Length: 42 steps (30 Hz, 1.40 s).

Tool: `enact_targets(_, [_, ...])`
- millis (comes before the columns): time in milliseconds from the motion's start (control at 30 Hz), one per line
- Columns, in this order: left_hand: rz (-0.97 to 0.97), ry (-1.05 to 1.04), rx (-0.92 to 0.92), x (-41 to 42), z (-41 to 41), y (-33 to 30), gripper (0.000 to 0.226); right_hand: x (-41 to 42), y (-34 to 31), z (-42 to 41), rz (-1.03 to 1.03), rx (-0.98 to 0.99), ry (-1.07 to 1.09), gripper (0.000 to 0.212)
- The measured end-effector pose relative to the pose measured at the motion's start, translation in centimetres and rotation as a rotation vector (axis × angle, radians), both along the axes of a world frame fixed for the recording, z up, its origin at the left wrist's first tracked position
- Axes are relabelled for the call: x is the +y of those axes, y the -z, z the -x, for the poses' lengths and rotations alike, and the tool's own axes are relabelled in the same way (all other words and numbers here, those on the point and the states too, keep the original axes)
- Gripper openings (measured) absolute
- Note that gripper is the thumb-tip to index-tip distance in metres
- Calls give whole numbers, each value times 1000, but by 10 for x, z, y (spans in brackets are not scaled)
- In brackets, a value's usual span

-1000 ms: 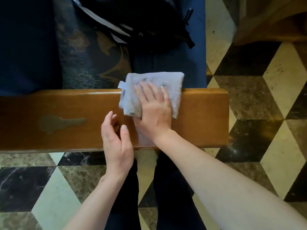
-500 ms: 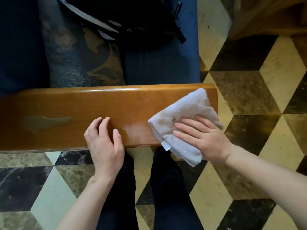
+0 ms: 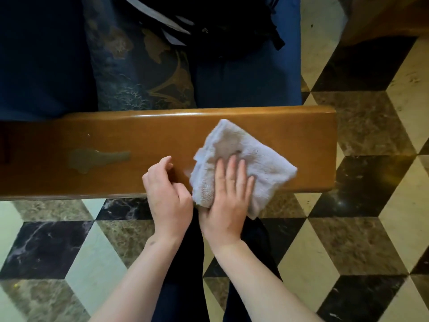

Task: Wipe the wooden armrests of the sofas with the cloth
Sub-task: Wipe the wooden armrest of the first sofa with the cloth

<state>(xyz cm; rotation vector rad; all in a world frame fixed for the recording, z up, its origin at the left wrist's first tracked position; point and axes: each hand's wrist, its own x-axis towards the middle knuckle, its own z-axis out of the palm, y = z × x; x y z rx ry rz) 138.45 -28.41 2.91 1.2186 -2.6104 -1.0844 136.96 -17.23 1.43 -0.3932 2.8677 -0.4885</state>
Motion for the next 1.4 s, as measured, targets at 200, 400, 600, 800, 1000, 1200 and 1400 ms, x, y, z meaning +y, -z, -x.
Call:
enact_targets(200, [-124,-37,22,-14,-36,-9,60,37,5,57,185,67,-853,56])
enact_targets(400, [-116,-23,-67,-27,-58,-10,40,135,8,143,12,84,-945,57])
enact_targets(600, [-24,-41,-8,-37,-61,-5,40,87,-4,72,-33,31,261,75])
enact_targets(800, [-79,-185,84,-84,-79,-4,42,-31,-5,25,122,32,612,71])
enact_targets(1000, [-62,-235,85,-147,-94,-5,50,-95,-20,-4,300,42,237,56])
enact_targets(1200, [-16,-180,50,-187,-98,-6,44,-128,-38,40,315,-111,-123,45])
enact_targets(1400, [65,-113,47,-215,-100,1,40,-143,-49,33,531,-291,78,46])
